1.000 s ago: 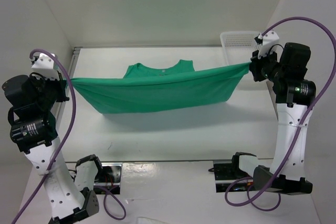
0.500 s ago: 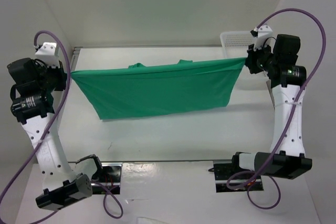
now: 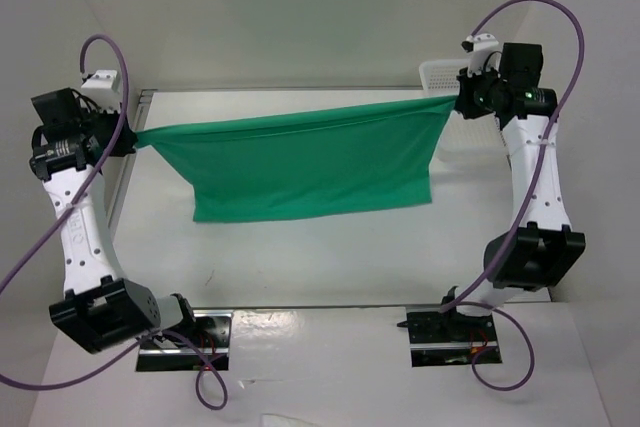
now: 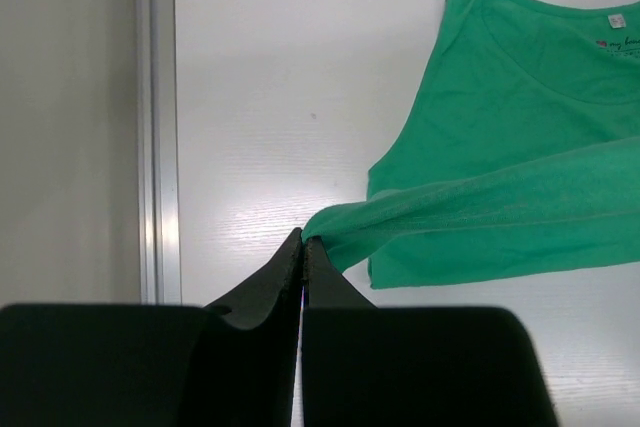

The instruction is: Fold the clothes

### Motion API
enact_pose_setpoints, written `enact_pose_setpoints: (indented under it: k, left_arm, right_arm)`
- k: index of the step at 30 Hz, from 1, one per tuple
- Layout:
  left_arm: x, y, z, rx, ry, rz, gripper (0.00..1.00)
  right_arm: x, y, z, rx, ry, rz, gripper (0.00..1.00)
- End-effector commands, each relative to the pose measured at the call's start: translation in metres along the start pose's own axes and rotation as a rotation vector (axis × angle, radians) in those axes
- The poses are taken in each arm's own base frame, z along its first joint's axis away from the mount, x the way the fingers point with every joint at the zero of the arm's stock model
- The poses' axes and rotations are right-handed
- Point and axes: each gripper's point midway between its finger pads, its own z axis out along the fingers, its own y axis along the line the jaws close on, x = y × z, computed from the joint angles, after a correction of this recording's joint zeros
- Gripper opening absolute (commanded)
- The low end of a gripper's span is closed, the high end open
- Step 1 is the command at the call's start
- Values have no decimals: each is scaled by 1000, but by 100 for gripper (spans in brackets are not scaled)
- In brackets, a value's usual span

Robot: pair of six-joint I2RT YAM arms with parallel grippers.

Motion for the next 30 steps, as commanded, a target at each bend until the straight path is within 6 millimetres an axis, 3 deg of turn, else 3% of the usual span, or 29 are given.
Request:
enact_pose_setpoints:
  k: [1,9,16,17,23,27,30]
  left_arm:
    - [-30,16,6,-37,-77,21,0]
    - [-31,17,47,27,-38,-18,0]
    - [-35,19,79,42,-9,-32,0]
    - [-35,18,86,42,0,-29,0]
    - [-33,22,113,55,29,-53,0]
    - [-34,23,129,64,37,-62,0]
    - [-25,25,143,70,67,-82,0]
  right_arm:
    - [-38,-22,5,107,-84,-41,0]
    - [-34,-8,56,99,-16,-60,0]
    - [-40,-21,85,126,-2,-40,0]
    - [-33,-24,94,133,24,-36,0]
    - [-35,-36,110,172,31,-36,0]
    - [-22,-38,137,161,67,-31,0]
    - [-19,-41,148,169,75,-31,0]
